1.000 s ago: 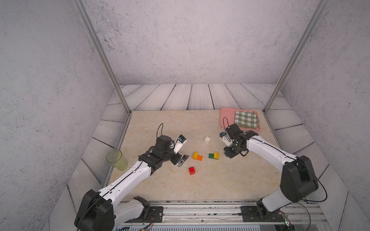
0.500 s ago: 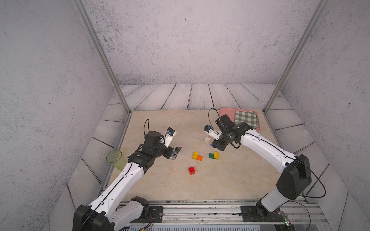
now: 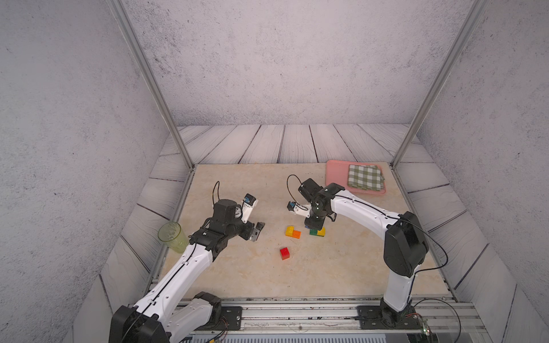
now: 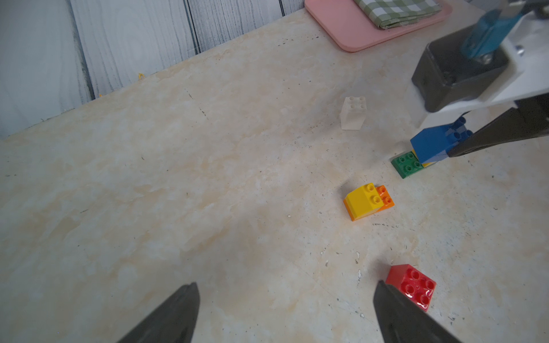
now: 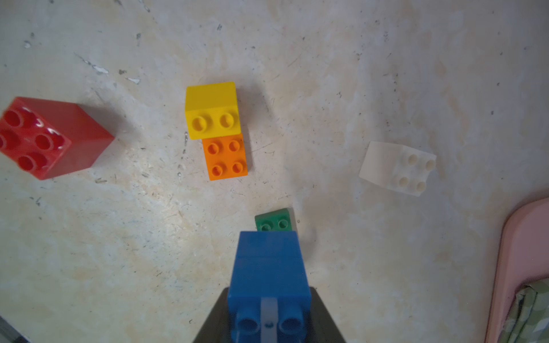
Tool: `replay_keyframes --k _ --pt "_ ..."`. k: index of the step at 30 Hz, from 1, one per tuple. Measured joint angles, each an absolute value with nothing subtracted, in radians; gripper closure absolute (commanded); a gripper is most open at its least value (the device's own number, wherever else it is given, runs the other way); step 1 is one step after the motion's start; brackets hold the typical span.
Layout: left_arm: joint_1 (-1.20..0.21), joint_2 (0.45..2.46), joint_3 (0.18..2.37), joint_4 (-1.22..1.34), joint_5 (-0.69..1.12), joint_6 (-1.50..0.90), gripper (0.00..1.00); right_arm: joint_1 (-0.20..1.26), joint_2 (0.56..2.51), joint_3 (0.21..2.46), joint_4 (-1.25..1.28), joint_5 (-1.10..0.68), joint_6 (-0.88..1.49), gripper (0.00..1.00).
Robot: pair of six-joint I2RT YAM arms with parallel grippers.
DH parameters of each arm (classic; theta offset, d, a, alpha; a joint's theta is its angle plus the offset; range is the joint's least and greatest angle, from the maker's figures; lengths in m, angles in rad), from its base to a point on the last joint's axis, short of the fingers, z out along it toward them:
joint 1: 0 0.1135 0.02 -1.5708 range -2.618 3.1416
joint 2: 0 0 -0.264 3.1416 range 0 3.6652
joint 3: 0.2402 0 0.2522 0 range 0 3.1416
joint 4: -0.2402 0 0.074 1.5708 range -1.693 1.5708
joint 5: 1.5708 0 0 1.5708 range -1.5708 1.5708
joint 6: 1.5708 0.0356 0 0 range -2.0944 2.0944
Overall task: Assemble a fork with lego
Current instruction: Assemble the lego brick with the lego brick.
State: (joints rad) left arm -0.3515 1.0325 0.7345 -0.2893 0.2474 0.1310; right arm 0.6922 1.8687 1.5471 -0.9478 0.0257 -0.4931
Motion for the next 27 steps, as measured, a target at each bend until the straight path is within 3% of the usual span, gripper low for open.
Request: replay_keyframes --k 27 --pt "-0.349 1.052 0.717 -0.288 0.25 0.151 0.02 0.696 1.984 1.509 -0.875 0.072 -0.64 1.0"
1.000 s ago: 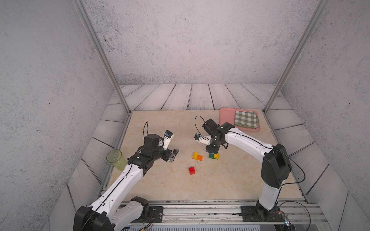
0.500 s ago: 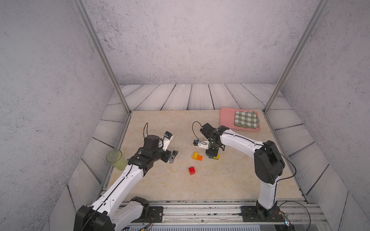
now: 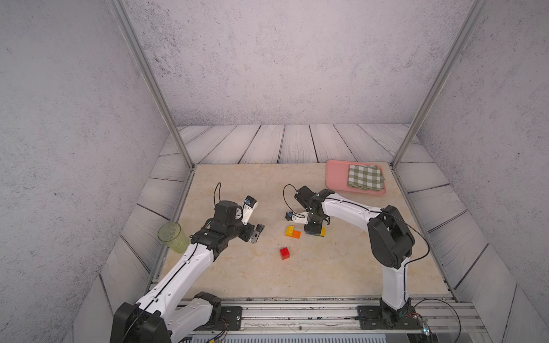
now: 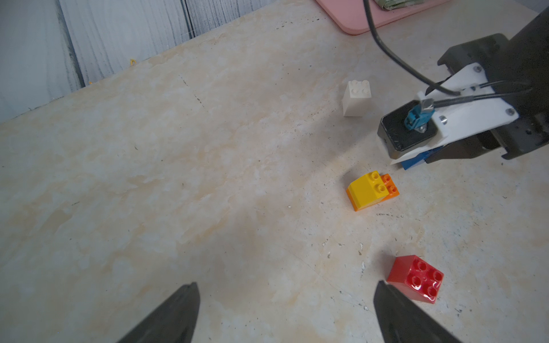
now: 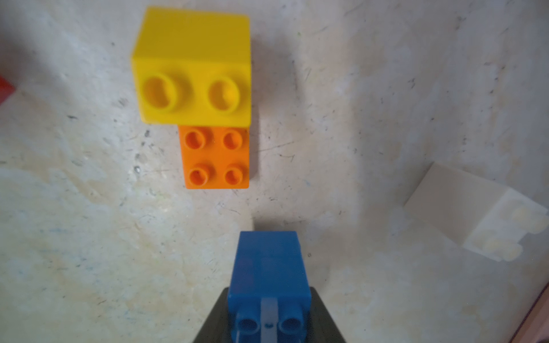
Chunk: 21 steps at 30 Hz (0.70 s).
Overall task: Assemble a fork with lego
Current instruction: Assemble the lego brick with the lego brick.
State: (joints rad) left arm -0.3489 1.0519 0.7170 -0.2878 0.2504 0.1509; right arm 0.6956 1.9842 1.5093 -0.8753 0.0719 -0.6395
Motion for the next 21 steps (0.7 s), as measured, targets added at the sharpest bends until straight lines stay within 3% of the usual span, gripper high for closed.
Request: replay_keyframes --k 21 --pt "-0.349 1.077 0.717 -0.288 0.251 0.153 0.02 0.683 1.984 1.501 -0.839 0.087 -0.676 1.0"
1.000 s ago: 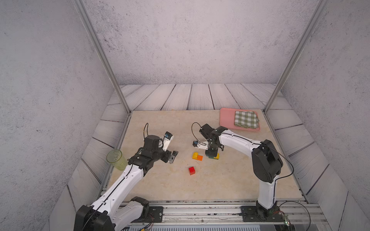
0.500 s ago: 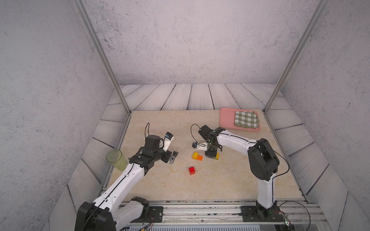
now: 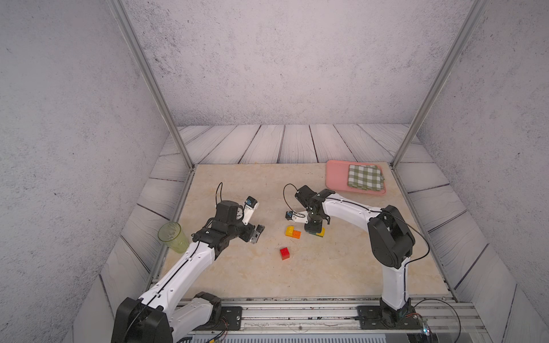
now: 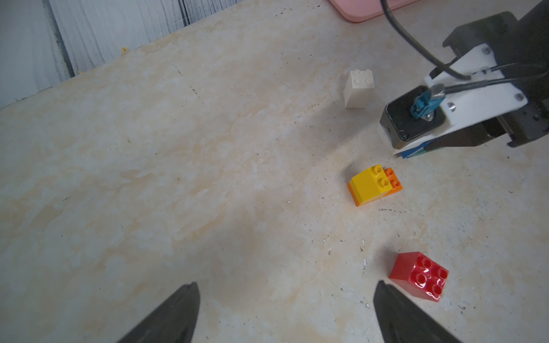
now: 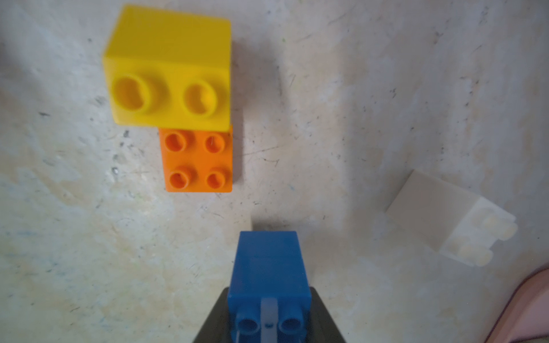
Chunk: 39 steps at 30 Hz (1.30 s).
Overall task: Assemble a fork with lego
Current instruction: Assemble the lego brick with the lego brick, then pick up the lego brick from the center of the board.
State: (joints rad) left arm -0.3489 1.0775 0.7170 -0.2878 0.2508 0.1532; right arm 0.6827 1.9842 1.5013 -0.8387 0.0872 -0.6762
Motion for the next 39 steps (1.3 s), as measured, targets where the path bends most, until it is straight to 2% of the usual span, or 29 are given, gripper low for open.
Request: replay_keyframes --k 17,39 --pt "-0.349 1.105 0.717 -0.287 0.254 0.153 0.02 0.632 2.035 1.565 -0.889 -0.001 -0.587 1.0" --pt "-0.349 1.058 0.717 -0.289 0.255 0.153 0.02 0.666 1.945 1.442 -0.775 0.025 -0.553 1.0"
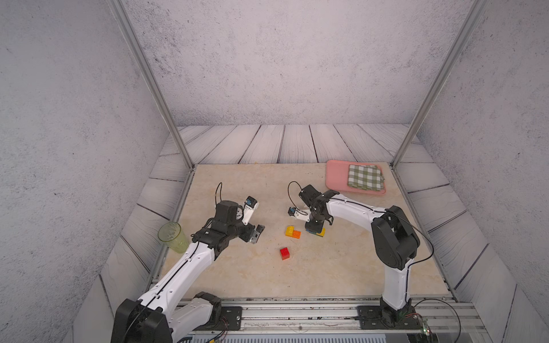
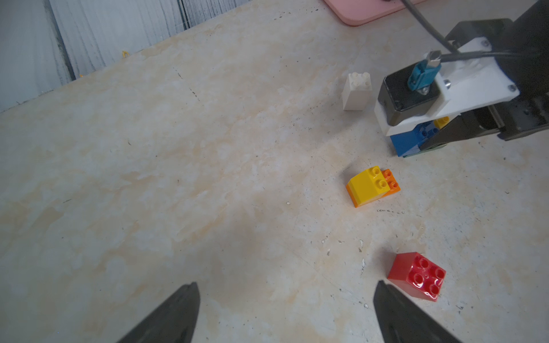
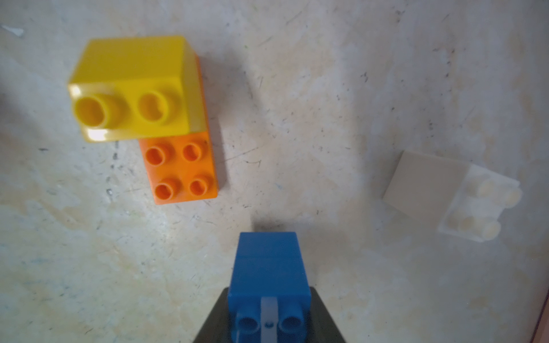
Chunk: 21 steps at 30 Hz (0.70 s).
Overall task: Assemble a fork with lego
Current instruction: Pick up the lego brick from the center of the board.
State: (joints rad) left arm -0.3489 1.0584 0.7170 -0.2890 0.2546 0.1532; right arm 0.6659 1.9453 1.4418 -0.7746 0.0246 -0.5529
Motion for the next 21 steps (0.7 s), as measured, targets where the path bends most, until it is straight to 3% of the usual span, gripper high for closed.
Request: replay_keyframes --k 21 --pt "-0.349 1.034 0.717 -0.3 0.254 0.154 0.02 0.741 1.893 1.438 -0.799 -0.027 -0.536 1.0"
